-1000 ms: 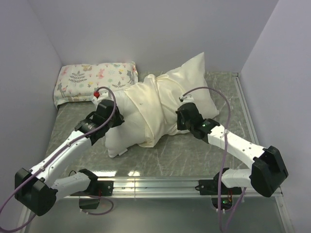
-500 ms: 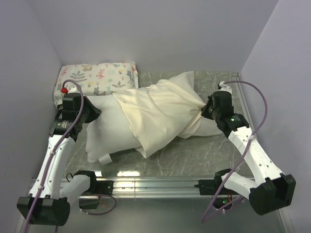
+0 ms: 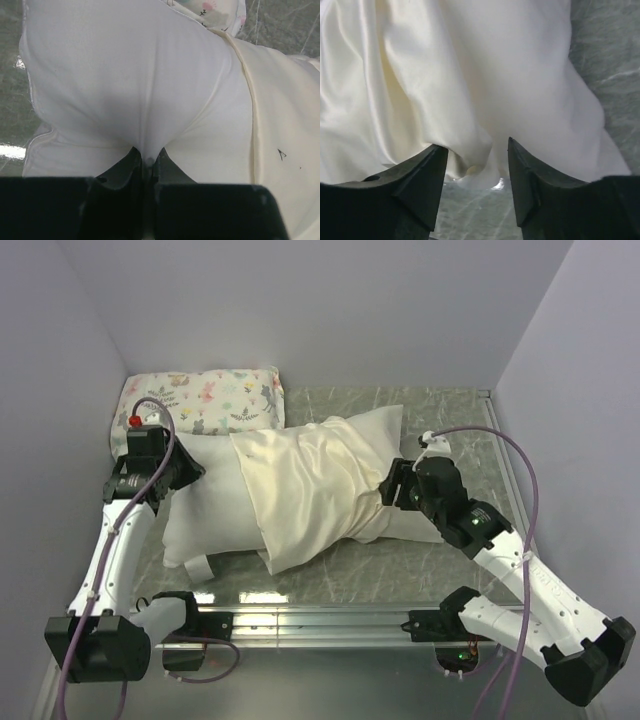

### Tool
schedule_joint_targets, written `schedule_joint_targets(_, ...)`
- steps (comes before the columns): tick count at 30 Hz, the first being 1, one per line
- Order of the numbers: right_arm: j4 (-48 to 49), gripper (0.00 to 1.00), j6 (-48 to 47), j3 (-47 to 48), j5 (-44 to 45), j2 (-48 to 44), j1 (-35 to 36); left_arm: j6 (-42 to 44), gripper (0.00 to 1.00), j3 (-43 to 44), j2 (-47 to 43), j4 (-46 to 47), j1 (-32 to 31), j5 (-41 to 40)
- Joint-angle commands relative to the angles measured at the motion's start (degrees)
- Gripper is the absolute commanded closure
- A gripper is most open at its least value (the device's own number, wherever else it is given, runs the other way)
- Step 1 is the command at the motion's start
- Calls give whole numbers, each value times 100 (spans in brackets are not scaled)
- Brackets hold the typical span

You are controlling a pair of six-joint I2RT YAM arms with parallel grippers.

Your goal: Remove the pillowcase from the pillow

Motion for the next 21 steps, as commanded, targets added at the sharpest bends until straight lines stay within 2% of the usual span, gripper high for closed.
schedule_joint_targets(1, 250, 26, -394, 413, 367, -54, 196, 183, 92, -112, -420, 630, 42, 4)
schedule_joint_targets(3, 286, 21, -727, 922, 254, 113, 319, 174, 96, -340, -473, 700, 50, 91)
schedule_joint_targets(6, 242, 14, -1219, 1739, 43, 780, 521, 218, 100, -560, -517, 779, 42, 136)
schedule_joint_targets(7, 242, 12, -1343, 1924, 43, 1278, 531, 235, 100, -596, -544, 814, 42, 144)
schedule_joint_targets(13, -108, 11, -2012, 3356, -484, 3238, 583, 306, 100, -641, -588, 815, 33, 162)
schedule_joint_targets(17, -311, 11, -2056, 3753, -503, 3989, 768, 359, 100, -649, -588, 814, 33, 127)
schedule_joint_targets(18, -363, 11, -1995, 3824, -285, 4094, 812, 359, 100, -658, -579, 823, 33, 127)
schedule_joint_targets(21, -662, 33, -1811, 4070, -20, 4455, 821, 367, 100, -676, -579, 797, 33, 83)
